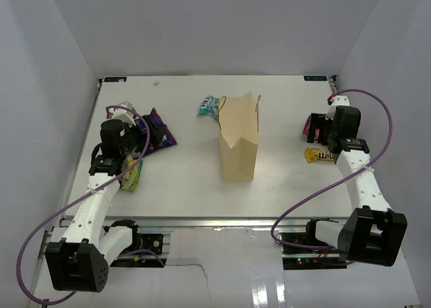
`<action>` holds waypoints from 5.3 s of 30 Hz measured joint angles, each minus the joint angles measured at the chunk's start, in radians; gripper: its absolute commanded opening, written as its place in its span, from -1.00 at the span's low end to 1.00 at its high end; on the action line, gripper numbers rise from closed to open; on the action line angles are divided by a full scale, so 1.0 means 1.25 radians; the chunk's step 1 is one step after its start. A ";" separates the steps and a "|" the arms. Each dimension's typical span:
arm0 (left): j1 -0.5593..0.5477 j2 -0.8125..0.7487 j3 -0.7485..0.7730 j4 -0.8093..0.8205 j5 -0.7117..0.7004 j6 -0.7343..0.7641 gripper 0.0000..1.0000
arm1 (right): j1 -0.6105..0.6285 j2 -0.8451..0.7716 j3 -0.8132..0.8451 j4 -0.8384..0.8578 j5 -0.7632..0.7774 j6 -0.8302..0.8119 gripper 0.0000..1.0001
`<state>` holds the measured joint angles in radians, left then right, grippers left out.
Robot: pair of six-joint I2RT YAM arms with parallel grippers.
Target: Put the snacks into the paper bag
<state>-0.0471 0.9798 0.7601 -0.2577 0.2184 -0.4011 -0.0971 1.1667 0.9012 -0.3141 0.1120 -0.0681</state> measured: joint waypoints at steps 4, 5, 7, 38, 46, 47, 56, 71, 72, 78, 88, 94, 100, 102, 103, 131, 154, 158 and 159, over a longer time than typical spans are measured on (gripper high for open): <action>0.000 -0.004 0.000 0.001 0.002 -0.006 0.96 | 0.000 0.011 0.009 -0.009 -0.052 -0.050 0.80; 0.000 -0.003 0.000 0.000 0.003 -0.007 0.96 | 0.000 0.015 0.016 -0.018 -0.082 -0.081 0.80; 0.000 0.004 0.000 0.002 0.005 -0.009 0.96 | -0.001 0.022 0.033 -0.042 -0.150 -0.148 0.80; 0.000 0.005 -0.024 0.002 0.033 -0.036 0.96 | -0.066 0.268 0.206 -0.175 -0.428 -0.427 0.85; 0.000 0.005 -0.026 0.003 0.043 -0.042 0.96 | -0.090 0.394 0.368 -0.214 -0.428 -0.499 0.89; 0.000 0.005 -0.028 0.002 0.044 -0.043 0.96 | -0.090 0.412 0.384 -0.215 -0.418 -0.500 0.89; 0.000 0.018 -0.044 0.006 0.048 -0.046 0.96 | -0.090 0.575 0.446 -0.253 -0.335 -0.517 0.91; 0.000 0.094 -0.046 0.021 0.078 -0.089 0.96 | -0.089 0.677 0.448 -0.182 -0.216 -0.577 0.02; 0.000 0.096 -0.046 0.021 0.078 -0.091 0.96 | -0.089 0.677 0.447 -0.177 -0.219 -0.580 -0.09; 0.000 0.105 -0.043 0.020 0.085 -0.099 0.96 | -0.090 0.660 0.432 -0.145 -0.237 -0.591 -0.65; 0.000 0.081 -0.037 0.018 0.084 -0.099 0.96 | -0.104 0.612 0.418 -0.178 -0.401 -0.535 -0.85; 0.000 0.069 -0.037 0.018 0.084 -0.099 0.96 | -0.104 0.529 0.392 -0.215 -0.523 -0.475 -0.85; 0.000 0.055 -0.036 0.015 0.084 -0.098 0.96 | -0.104 0.428 0.391 -0.217 -0.643 -0.412 -0.85; 0.000 0.047 -0.036 0.013 0.084 -0.099 0.96 | -0.104 0.394 0.391 -0.215 -0.685 -0.383 -0.85; 0.000 0.043 -0.036 0.012 0.084 -0.099 0.96 | -0.104 0.379 0.391 -0.213 -0.705 -0.367 -0.85; 0.000 -0.024 -0.006 -0.045 0.067 -0.099 0.96 | 0.315 0.250 0.709 0.284 -0.712 0.446 -0.85; 0.000 -0.034 -0.006 -0.060 0.061 -0.099 0.96 | 0.396 0.084 0.394 0.134 -0.477 0.299 -0.85; 0.000 -0.034 -0.006 -0.063 0.061 -0.099 0.96 | 0.411 0.091 0.362 0.109 -0.444 0.262 -0.78; 0.000 -0.034 -0.006 -0.063 0.061 -0.099 0.96 | 0.414 0.093 0.356 0.107 -0.437 0.255 -0.69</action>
<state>-0.0471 0.9367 0.7528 -0.3370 0.2947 -0.5243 0.4210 1.2835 1.3460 -0.1799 -0.4347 0.2508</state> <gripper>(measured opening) 0.976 0.104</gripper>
